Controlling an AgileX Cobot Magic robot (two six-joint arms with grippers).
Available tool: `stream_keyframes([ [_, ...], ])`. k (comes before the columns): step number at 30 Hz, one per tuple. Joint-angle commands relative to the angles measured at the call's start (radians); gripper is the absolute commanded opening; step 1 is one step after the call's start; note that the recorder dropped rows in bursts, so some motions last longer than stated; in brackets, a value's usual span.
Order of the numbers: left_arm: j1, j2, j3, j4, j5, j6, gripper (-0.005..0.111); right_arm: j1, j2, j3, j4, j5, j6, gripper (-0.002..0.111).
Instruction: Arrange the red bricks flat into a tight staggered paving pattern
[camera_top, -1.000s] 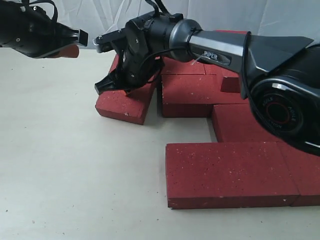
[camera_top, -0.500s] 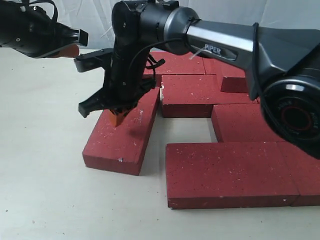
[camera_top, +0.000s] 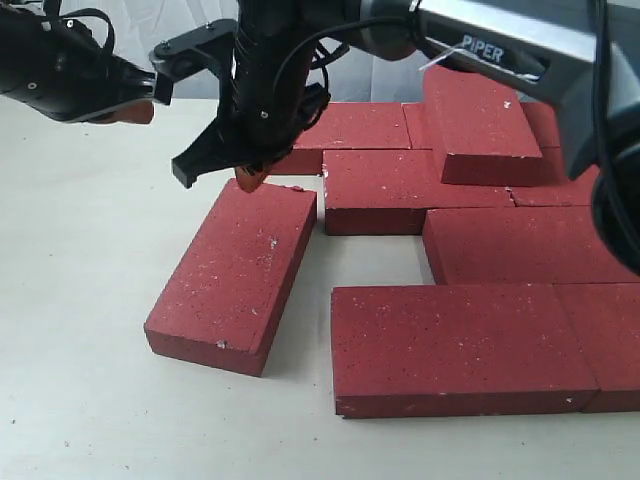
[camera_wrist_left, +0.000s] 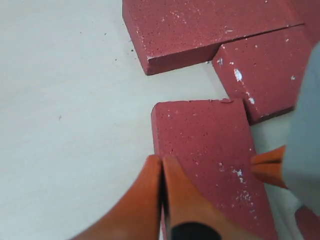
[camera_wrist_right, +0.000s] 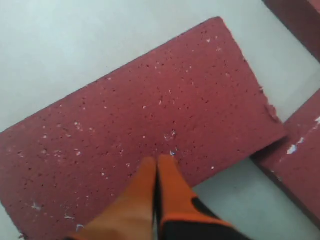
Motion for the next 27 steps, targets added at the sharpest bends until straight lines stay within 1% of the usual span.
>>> stream_keyframes([
  [1, 0.000, -0.007, 0.006, 0.205, 0.037, -0.083, 0.000, -0.006, 0.067, 0.001, -0.005, 0.050, 0.042, -0.001],
  [2, 0.000, -0.007, 0.006, 0.314, 0.037, -0.186, 0.000, -0.006, 0.077, 0.001, -0.005, 0.065, 0.044, -0.001],
  [3, 0.000, -0.007, 0.006, 0.467, 0.053, -0.319, 0.000, -0.004, 0.085, 0.001, -0.005, 0.065, 0.054, -0.001],
  [5, 0.000, -0.010, 0.006, 0.694, 0.102, -0.522, 0.000, -0.002, 0.088, 0.001, -0.005, 0.065, 0.059, -0.001],
  [6, 0.004, -0.014, 0.006, 0.776, 0.126, -0.578, 0.000, -0.002, 0.088, 0.001, -0.005, 0.065, 0.059, -0.001],
  [7, 0.027, -0.021, 0.006, 0.802, 0.136, -0.602, 0.000, -0.002, 0.088, 0.001, -0.009, 0.065, 0.059, -0.001],
  [9, 0.088, -0.028, 0.006, 0.772, 0.134, -0.600, 0.000, -0.002, 0.088, 0.001, -0.009, 0.065, 0.059, -0.001],
  [11, 0.163, -0.028, 0.006, 0.699, 0.129, -0.552, 0.000, -0.002, 0.088, 0.001, -0.007, 0.065, 0.059, -0.001],
  [14, 0.289, -0.028, 0.006, 0.466, 0.129, -0.383, 0.000, -0.002, 0.088, 0.001, -0.005, 0.065, 0.059, -0.001],
  [15, 0.329, -0.028, 0.006, 0.366, 0.134, -0.309, 0.000, -0.002, 0.088, 0.001, -0.005, 0.065, 0.059, -0.001],
  [17, 0.381, -0.028, 0.006, 0.198, 0.141, -0.213, 0.000, -0.002, 0.088, 0.001, -0.003, 0.065, 0.059, -0.001],
  [19, 0.403, -0.028, 0.006, 0.119, 0.141, -0.169, 0.000, -0.002, 0.088, 0.001, 0.000, 0.065, 0.061, -0.001],
  [21, 0.404, -0.028, 0.006, 0.094, 0.137, -0.168, 0.000, -0.002, 0.088, 0.001, 0.000, 0.065, 0.060, -0.001],
  [25, 0.404, -0.028, 0.006, 0.012, 0.087, -0.149, 0.000, -0.002, 0.089, 0.001, 0.000, 0.065, 0.060, -0.001],
  [27, 0.404, -0.028, 0.006, 0.005, 0.087, -0.149, 0.000, -0.002, 0.094, 0.001, 0.008, 0.065, 0.060, -0.001],
])
